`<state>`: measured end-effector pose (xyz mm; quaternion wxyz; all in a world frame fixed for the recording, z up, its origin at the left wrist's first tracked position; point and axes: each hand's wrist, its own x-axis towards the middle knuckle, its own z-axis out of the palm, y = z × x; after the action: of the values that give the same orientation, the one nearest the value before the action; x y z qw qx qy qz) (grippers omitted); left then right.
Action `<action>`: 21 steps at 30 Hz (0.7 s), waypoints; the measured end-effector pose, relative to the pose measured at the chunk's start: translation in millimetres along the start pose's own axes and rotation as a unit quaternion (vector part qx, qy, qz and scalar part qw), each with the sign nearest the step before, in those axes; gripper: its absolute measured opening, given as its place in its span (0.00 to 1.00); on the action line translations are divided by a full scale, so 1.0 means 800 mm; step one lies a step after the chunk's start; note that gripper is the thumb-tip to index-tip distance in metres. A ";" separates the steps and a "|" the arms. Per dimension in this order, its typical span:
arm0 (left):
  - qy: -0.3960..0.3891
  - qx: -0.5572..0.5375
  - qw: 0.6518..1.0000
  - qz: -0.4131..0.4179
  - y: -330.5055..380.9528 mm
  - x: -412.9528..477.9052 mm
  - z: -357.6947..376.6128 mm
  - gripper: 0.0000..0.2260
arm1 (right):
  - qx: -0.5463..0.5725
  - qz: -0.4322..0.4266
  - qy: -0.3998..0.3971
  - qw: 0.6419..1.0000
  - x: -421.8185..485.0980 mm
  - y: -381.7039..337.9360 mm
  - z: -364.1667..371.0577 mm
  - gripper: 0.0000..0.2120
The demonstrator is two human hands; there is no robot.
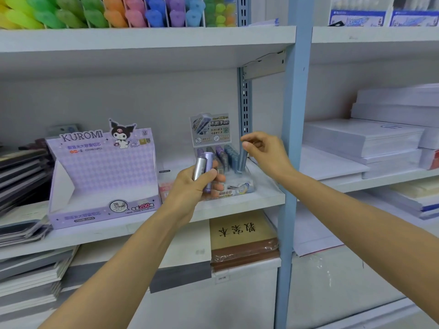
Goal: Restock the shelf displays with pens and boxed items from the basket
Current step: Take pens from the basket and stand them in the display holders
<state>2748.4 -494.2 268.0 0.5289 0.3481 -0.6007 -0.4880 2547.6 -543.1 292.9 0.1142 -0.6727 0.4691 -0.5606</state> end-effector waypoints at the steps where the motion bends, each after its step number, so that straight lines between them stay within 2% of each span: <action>1: -0.004 0.002 1.000 -0.001 -0.001 -0.001 -0.001 0.08 | -0.007 0.000 -0.007 1.000 -0.001 0.005 0.004 0.09; 7: -0.033 0.015 0.999 -0.008 -0.007 -0.003 -0.009 0.09 | -0.073 -0.037 -0.060 0.995 0.006 0.020 0.006 0.09; 11: -0.040 0.021 0.999 -0.012 -0.010 0.002 -0.010 0.12 | -0.105 -0.044 -0.129 0.985 0.015 0.019 0.004 0.09; 14: -0.043 0.012 0.999 -0.014 -0.012 0.003 -0.011 0.12 | -0.075 -0.041 -0.095 0.992 0.008 0.026 0.009 0.07; 16: -0.035 0.004 0.999 -0.017 -0.013 0.003 -0.011 0.11 | -0.093 -0.039 -0.082 0.991 0.003 0.032 0.014 0.05; 19: -0.021 -0.003 1.000 -0.022 -0.011 0.002 -0.009 0.10 | -0.109 -0.019 -0.080 0.991 0.000 0.033 0.016 0.06; 21: -0.017 0.000 1.000 -0.025 -0.010 0.001 -0.009 0.10 | -0.069 -0.028 -0.074 0.994 -0.001 0.021 0.011 0.08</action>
<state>2754.1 -498.5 260.0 0.5060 0.3546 -0.6008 -0.5072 2546.4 -554.4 277.7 0.0861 -0.7315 0.4780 -0.4787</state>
